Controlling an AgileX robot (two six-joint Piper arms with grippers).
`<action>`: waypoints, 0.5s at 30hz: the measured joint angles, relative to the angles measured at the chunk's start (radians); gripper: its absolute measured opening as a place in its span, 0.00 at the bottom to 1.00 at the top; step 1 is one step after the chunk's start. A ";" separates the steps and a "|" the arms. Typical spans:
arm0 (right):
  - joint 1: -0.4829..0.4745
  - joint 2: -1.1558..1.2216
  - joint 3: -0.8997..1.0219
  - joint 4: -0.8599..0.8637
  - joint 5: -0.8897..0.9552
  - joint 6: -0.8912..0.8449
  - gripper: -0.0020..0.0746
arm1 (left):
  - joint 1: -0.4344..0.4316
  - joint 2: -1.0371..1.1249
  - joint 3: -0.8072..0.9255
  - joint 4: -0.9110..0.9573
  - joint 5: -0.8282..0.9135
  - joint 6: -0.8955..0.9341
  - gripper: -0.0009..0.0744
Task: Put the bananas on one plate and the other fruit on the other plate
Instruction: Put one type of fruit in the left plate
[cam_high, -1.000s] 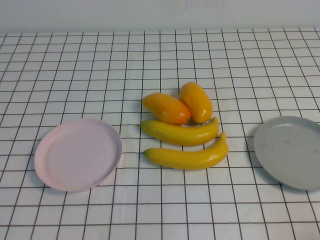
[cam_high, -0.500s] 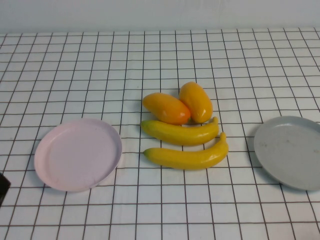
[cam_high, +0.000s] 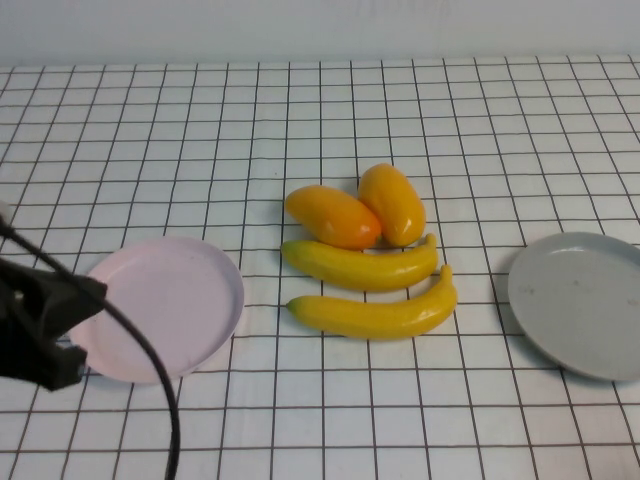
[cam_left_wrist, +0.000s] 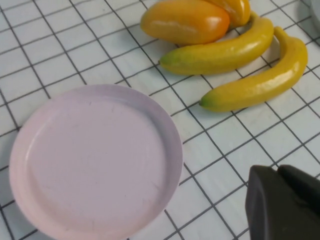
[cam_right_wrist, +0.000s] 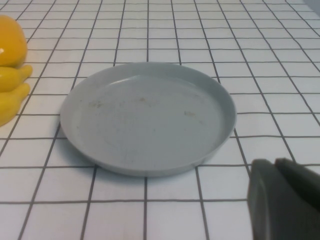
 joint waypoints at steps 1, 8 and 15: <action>0.000 0.000 0.000 0.000 0.000 0.000 0.01 | -0.010 0.043 -0.026 0.000 0.009 0.001 0.01; 0.000 0.000 0.000 0.000 0.000 0.000 0.01 | -0.185 0.294 -0.213 0.076 0.038 0.019 0.01; 0.000 0.000 0.000 0.000 0.000 0.000 0.01 | -0.323 0.540 -0.388 0.212 0.043 -0.156 0.01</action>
